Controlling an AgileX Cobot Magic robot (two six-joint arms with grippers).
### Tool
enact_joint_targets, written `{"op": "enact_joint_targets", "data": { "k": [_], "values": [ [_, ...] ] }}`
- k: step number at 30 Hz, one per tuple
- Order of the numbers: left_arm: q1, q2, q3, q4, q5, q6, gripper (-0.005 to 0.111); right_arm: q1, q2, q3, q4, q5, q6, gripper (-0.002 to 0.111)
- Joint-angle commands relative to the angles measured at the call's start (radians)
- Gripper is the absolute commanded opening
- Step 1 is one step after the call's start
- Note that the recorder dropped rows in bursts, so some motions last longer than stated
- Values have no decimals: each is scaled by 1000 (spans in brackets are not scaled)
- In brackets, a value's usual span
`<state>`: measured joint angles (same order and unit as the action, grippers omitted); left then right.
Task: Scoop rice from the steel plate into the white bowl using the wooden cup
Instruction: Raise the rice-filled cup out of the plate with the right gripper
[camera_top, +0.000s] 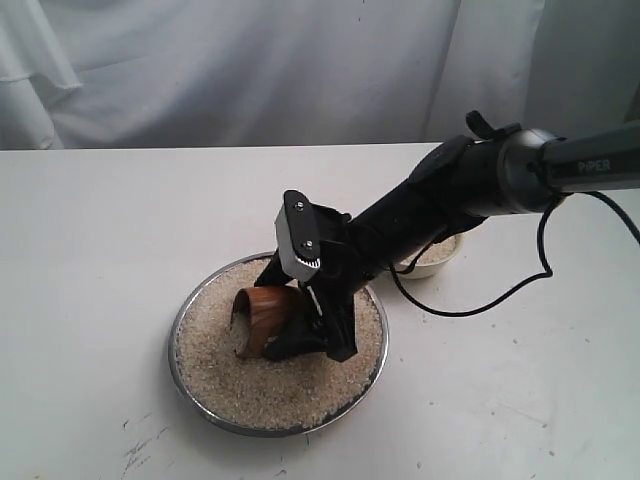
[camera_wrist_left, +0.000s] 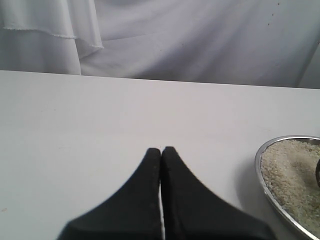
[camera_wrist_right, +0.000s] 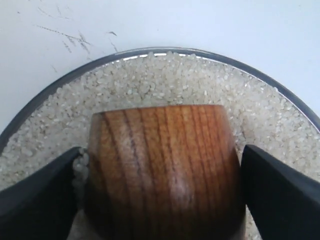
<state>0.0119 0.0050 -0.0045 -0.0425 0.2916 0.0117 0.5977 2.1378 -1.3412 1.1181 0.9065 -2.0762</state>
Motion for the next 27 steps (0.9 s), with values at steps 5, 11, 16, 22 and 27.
{"op": "enact_joint_targets", "data": {
  "k": [5,11,16,22,27],
  "values": [
    [-2,-5,5,-1,-6,-3,0,-41,-12,4,76,33,-36,0],
    [-2,-5,5,-1,-6,-3,0,-79,-58,4,76,33,-36,0],
    [-2,-5,5,-1,-6,-3,0,-101,-109,4,72,33,-36,0],
    [-2,-5,5,-1,-6,-3,0,-133,-156,4,46,33,-36,0],
    [-2,-5,5,-1,-6,-3,0,-187,-172,4,43,33,-36,0]
  ]
}}
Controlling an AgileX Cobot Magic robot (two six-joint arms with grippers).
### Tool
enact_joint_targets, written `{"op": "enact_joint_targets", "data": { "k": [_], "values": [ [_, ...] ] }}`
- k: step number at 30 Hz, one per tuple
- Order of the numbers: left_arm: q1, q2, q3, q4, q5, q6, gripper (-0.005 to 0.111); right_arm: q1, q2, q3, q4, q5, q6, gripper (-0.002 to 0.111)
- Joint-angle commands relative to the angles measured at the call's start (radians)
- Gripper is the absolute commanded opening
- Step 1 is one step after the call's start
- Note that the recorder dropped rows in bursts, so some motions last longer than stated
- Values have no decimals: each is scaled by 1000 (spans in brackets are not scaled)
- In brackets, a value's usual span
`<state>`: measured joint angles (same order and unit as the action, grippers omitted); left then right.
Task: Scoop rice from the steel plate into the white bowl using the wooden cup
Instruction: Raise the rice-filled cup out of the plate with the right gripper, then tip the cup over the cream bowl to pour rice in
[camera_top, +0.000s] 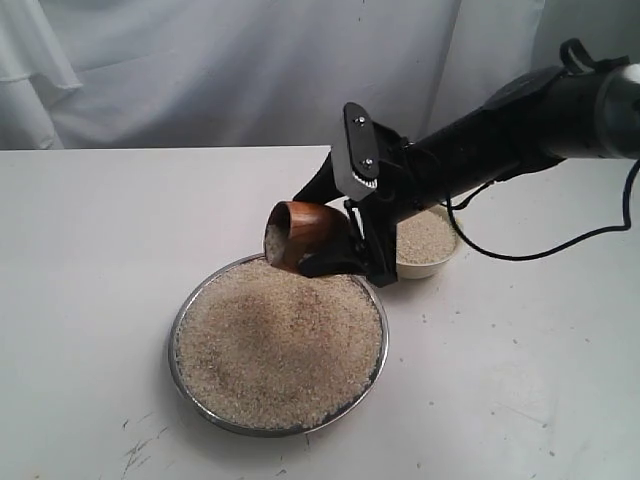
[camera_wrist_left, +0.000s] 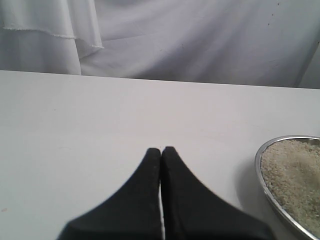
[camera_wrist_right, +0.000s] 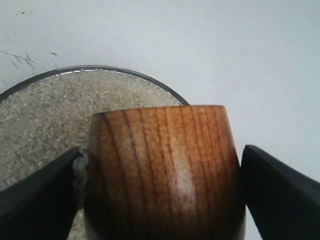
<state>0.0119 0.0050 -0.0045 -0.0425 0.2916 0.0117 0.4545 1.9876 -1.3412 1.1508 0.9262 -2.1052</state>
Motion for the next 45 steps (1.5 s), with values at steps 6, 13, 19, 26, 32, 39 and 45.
{"op": "enact_joint_targets", "data": {
  "k": [6,13,19,26,32,39,45],
  "values": [
    [-2,-5,5,-1,-6,-3,0,-125,-22,4,25,34,-7,0],
    [-2,-5,5,-1,-6,-3,0,-242,-22,4,70,46,-7,0],
    [-2,-5,5,-1,-6,-3,0,-320,-22,4,59,-19,-7,0],
    [-2,-5,5,-1,-6,-3,0,-326,-22,4,-73,-142,-7,0],
    [-2,-5,5,-1,-6,-3,0,-323,-20,4,-108,-184,-7,0],
    [-2,-5,5,-1,-6,-3,0,-272,-20,4,-236,-216,-7,0],
    [-2,-5,5,-1,-6,-3,0,-205,-20,4,-381,-345,-7,0]
  ]
}}
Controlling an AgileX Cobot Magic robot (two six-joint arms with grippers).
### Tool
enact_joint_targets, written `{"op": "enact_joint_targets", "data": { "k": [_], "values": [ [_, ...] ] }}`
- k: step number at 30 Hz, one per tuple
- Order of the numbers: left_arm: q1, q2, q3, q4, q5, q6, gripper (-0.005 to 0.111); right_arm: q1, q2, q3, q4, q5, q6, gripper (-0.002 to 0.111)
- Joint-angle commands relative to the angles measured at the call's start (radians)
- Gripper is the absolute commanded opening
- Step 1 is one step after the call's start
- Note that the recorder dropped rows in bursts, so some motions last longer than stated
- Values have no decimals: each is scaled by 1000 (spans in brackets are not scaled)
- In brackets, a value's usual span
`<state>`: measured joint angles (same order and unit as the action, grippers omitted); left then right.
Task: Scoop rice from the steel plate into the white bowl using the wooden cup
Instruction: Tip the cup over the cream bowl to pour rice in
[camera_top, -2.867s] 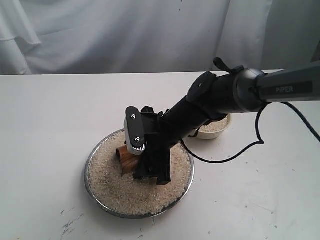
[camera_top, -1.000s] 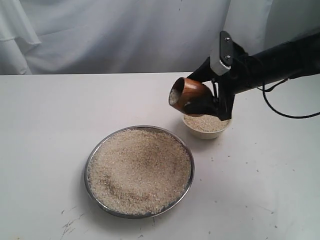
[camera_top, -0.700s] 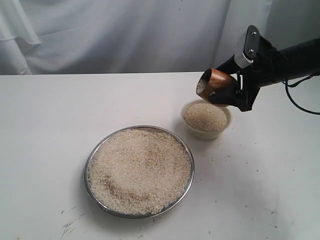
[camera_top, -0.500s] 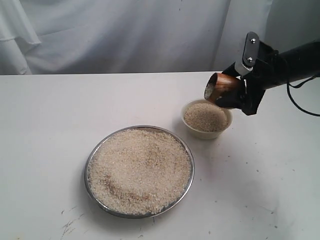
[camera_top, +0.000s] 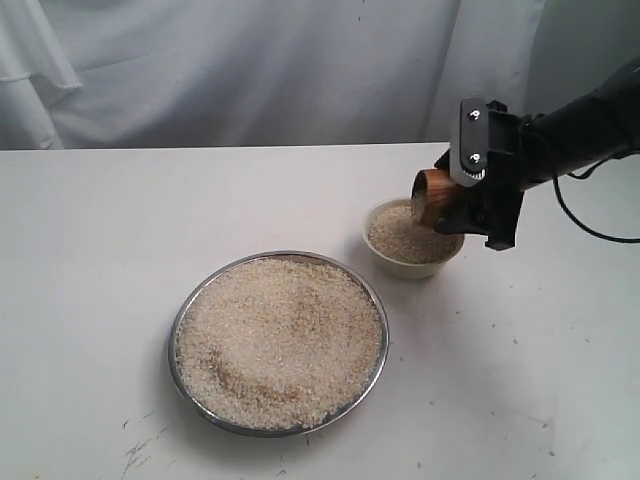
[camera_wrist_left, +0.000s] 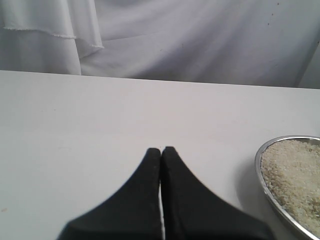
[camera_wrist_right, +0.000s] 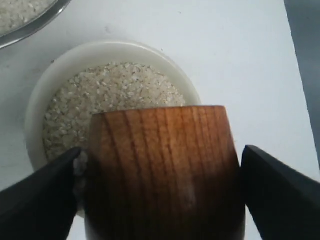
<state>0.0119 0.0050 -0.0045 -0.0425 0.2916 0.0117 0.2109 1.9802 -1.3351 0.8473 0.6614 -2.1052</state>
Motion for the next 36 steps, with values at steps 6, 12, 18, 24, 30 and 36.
{"op": "enact_joint_targets", "data": {
  "k": [6,12,18,24,30,36],
  "values": [
    [-2,-5,5,-1,-6,-3,0,89,-12,-2,-205,-149,-7,0],
    [-2,-5,5,-1,-6,-3,0,105,-12,-2,-292,-193,-7,0],
    [-2,-5,5,-1,-6,-3,0,109,-12,-2,-380,-226,-7,0],
    [-2,-5,5,-1,-6,-3,0,109,-12,-2,-425,-255,-7,0],
    [-2,-5,5,-1,-6,-3,0,118,-12,-2,-473,-266,-7,0],
    [-2,-5,5,-1,-6,-3,0,168,-12,-2,-530,-286,-7,0]
  ]
}}
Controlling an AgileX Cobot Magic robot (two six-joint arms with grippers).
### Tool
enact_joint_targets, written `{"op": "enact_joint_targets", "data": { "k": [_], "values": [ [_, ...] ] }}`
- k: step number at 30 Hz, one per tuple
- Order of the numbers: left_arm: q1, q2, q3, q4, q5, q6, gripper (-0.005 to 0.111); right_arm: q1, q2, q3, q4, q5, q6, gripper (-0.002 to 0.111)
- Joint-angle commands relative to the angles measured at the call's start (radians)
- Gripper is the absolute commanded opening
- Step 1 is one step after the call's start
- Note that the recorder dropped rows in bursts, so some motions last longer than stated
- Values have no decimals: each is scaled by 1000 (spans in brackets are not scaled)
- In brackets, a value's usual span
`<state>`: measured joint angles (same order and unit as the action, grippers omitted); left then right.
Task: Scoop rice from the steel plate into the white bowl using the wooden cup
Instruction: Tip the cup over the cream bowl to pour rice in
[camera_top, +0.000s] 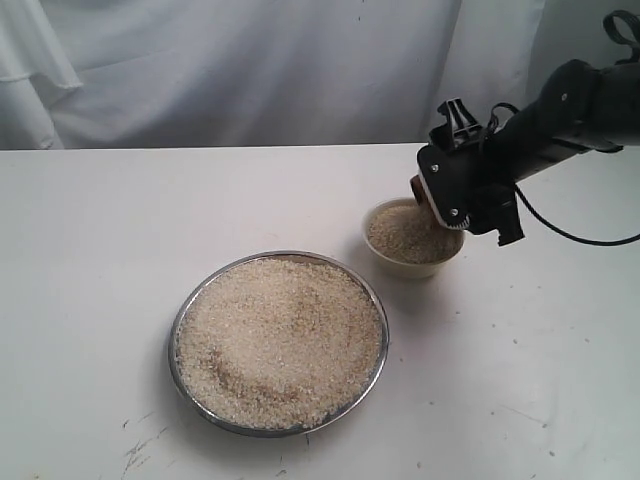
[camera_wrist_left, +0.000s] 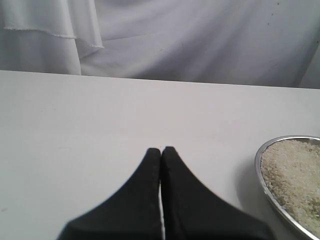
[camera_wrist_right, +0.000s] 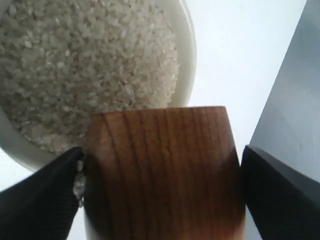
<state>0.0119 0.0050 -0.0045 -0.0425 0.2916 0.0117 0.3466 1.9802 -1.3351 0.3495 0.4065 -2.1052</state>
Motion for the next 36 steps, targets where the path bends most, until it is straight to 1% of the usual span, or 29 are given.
{"op": "enact_joint_targets", "data": {
  "k": [1,4,7,13,24,36],
  "values": [
    [-2,-5,5,-1,-6,-3,0,43,-12,-2,-47,-38,-7,0],
    [-2,-5,5,-1,-6,-3,0,63,-12,-2,-96,-40,-7,0],
    [-2,-5,5,-1,-6,-3,0,71,-12,-2,-98,-36,-1,0],
    [-2,-5,5,-1,-6,-3,0,71,-12,-2,-180,-41,2,0],
    [-2,-5,5,-1,-6,-3,0,73,-12,-2,-263,-88,-3,0],
    [-2,-5,5,-1,-6,-3,0,121,-45,-2,-364,-98,-1,0]
  ]
}}
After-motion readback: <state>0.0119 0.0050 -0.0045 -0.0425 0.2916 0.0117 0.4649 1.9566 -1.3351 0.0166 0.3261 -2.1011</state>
